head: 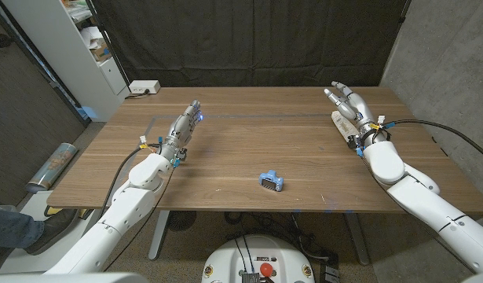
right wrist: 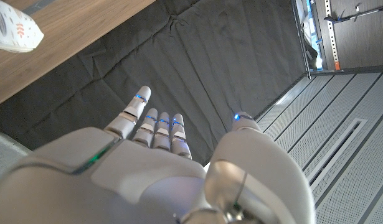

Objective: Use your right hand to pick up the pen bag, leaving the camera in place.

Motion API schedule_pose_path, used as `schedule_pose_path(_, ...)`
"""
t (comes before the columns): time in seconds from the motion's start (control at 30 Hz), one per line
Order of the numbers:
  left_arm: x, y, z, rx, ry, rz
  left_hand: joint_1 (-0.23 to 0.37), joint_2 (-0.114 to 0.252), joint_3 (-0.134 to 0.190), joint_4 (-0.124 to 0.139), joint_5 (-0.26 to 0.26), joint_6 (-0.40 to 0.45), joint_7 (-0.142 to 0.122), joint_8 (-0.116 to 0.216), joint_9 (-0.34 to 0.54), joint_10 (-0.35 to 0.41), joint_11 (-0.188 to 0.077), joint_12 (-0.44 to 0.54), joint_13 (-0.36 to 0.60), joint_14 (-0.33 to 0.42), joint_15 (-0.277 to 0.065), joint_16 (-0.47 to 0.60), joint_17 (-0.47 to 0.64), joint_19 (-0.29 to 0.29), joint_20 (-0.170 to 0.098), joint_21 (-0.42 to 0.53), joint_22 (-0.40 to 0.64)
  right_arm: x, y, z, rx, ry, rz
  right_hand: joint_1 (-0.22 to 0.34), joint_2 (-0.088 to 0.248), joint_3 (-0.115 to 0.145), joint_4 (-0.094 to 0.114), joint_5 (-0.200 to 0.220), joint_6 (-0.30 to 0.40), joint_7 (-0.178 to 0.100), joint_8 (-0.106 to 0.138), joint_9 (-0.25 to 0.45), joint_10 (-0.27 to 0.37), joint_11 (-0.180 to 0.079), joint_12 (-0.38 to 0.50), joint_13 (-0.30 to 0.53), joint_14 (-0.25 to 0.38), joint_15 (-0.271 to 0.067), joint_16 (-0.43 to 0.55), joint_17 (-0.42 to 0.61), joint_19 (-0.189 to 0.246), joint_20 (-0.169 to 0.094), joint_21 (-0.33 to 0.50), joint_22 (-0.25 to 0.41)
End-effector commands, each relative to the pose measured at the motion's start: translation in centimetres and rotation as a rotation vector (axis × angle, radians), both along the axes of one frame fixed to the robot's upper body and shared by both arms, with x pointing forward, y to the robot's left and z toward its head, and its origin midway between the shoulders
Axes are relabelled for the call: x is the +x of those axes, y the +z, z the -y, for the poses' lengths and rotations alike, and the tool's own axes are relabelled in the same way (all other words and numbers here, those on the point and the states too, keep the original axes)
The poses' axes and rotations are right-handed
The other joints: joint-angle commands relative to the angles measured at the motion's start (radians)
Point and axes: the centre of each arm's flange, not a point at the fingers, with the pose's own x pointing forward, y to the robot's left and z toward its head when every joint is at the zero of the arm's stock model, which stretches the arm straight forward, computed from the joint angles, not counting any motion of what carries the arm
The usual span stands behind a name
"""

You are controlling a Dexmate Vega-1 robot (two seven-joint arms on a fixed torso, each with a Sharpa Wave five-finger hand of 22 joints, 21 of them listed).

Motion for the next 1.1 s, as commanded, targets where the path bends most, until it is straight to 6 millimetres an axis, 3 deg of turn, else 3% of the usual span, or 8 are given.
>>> schedule_pose_path(0.03,0.29,0.23,0.28,0.003,-0.011,0.008,0.003,0.011,0.001,-0.003,-0.003,0.002,-0.003,0.007,0.005,-0.001,0.0,0.0,0.001,0.002,-0.001,0.004,0.003,-0.079,-0.001,-0.005,0.004,-0.39,0.22,0.04,-0.047,-0.07,0.008,0.007,0.002,0.003,-0.011,0.01,0.002,-0.004,-0.001,0.004,0.003,-0.003,-0.001,0.001,-0.001,0.001,0.003,-0.001,-0.003,0.002,-0.007,0.001)
schedule_pose_path(0.27,0.33,0.3,0.23,0.001,-0.009,0.012,0.004,0.011,0.001,-0.004,-0.003,0.003,-0.003,0.007,0.005,-0.001,0.002,-0.001,0.001,0.001,-0.001,0.004,0.003,-0.079,0.0,-0.007,0.004,-0.51,0.36,0.0,-0.07,-0.098,0.01,0.009,0.003,0.004,-0.013,0.012,0.002,-0.009,-0.002,0.004,0.004,-0.004,-0.002,0.001,-0.001,0.001,0.003,-0.002,-0.007,0.005,-0.014,0.001)
schedule_pose_path(0.67,0.48,0.04,0.08,-0.006,-0.008,0.007,0.004,0.012,0.0,-0.006,-0.004,0.005,-0.003,0.006,0.005,0.001,0.0,-0.001,0.001,0.002,-0.002,0.004,0.003,-0.077,0.002,-0.012,0.004,-0.6,0.65,0.05,-0.106,-0.137,0.012,0.009,0.006,0.004,-0.016,0.014,0.007,-0.029,-0.002,0.005,0.007,-0.014,-0.004,0.002,-0.008,-0.009,-0.001,-0.004,-0.037,0.037,-0.039,0.002)
schedule_pose_path(1.1,0.5,0.16,0.16,-0.001,-0.006,0.009,0.003,0.013,-0.002,-0.007,-0.004,0.007,-0.004,0.006,0.005,0.002,0.0,-0.001,0.001,0.002,-0.001,0.004,0.003,-0.076,0.002,-0.018,0.004,-0.73,0.92,-0.07,-0.177,-0.194,0.005,0.009,0.007,0.003,-0.017,0.015,0.003,-0.039,-0.004,0.005,0.008,-0.019,-0.005,0.002,-0.005,-0.008,0.001,-0.005,-0.039,0.041,-0.046,0.003)
